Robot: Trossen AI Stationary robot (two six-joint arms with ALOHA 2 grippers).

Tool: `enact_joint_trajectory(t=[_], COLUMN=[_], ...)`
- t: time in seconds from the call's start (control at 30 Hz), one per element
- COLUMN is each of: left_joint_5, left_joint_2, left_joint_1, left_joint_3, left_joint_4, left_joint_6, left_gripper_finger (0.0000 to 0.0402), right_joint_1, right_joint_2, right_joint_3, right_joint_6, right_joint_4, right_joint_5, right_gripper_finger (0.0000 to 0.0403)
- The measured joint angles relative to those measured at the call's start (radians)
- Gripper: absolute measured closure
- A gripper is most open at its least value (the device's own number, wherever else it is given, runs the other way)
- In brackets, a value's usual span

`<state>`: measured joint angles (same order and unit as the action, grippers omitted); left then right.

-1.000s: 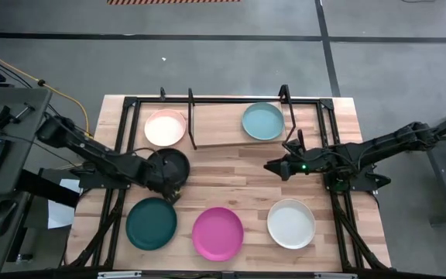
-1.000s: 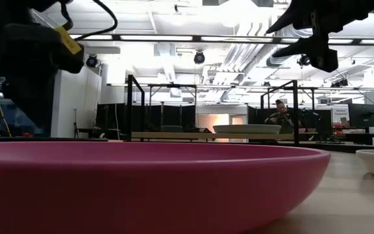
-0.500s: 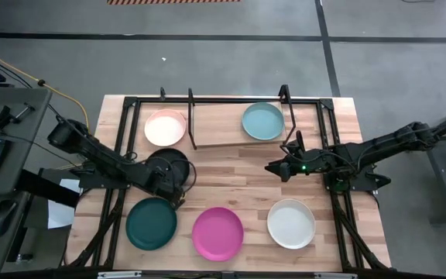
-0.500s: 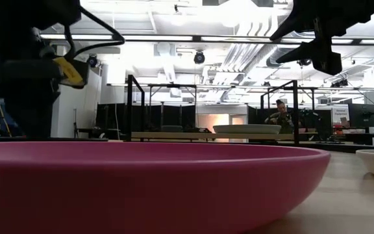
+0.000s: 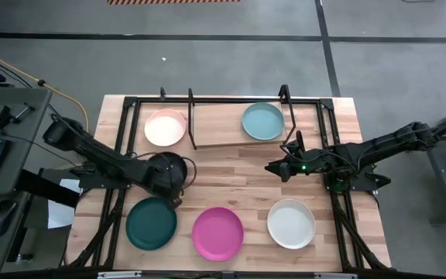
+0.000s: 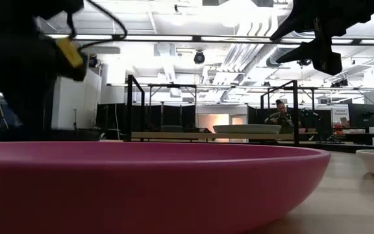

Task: Place and stack plates onto a shelf
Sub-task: Put the black plate beside the light blue plate on the shelf

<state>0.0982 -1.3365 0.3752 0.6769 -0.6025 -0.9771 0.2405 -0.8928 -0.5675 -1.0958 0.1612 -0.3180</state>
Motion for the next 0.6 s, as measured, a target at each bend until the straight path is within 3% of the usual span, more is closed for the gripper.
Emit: enact_joint_trajectory(t=[0.23,0.33,0.47,0.6], left_joint_5=[-0.173,-0.195,-0.162,-0.096], left_joint_2=[0.192,0.221,0.175,0.048], left_joint_1=[0.001,-0.004,-0.053,-0.16], left_joint_3=[0.168,0.27,0.419,0.583], left_joint_4=[-0.01,0.003,-0.013,-0.018], left_joint_6=[0.188,0.277,0.418,0.604], left_gripper_finger=[0.04,0.0401,0.0401,0.0401], right_joint_1=[0.0,0.0,0.0,0.0], right_joint_2=[0.0,0.0,0.0,0.001], right_joint_3=[0.0,0.0,0.0,0.0], right_joint_6=[0.005,0.021,0.024,0.034], right_joint_4=[0.005,0.008,0.0,-0.012], right_joint_5=[0.0,0.0,0.0,-0.001], right_gripper_finger=[0.0219,0.0219,0.0219,0.0219])
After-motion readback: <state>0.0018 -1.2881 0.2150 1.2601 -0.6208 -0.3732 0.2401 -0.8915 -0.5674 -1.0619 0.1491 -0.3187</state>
